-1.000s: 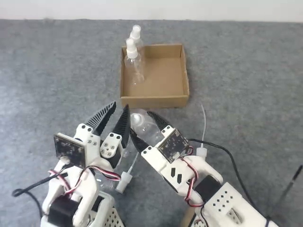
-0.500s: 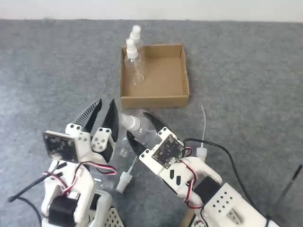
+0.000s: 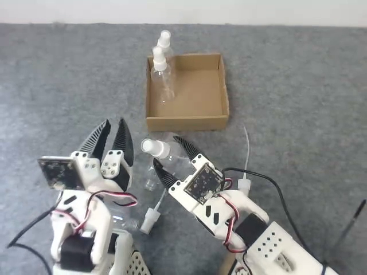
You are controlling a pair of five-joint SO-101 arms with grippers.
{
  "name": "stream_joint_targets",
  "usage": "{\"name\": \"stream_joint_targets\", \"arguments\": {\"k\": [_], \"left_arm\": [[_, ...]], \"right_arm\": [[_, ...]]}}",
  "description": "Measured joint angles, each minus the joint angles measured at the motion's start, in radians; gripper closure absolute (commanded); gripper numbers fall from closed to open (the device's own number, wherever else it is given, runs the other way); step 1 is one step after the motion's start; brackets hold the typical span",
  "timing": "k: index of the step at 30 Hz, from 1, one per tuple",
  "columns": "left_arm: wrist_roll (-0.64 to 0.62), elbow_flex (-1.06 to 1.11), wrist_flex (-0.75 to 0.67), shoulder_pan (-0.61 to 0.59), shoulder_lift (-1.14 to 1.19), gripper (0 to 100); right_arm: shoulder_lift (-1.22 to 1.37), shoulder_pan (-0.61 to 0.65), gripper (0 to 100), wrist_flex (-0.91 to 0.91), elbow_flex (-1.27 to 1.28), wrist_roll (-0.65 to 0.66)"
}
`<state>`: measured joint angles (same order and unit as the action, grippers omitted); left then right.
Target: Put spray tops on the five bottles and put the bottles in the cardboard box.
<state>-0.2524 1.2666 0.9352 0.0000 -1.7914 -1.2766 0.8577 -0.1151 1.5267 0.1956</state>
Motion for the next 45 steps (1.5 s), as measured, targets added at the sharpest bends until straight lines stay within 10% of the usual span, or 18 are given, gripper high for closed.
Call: {"name": "stream_joint_targets", "arguments": {"k": [45], "left_arm": [[0.169,0.170,-0.061,0.264,0.002,90]], "right_arm": [[0.000,0.005,86.2,0.000,0.000,0.009]]}}
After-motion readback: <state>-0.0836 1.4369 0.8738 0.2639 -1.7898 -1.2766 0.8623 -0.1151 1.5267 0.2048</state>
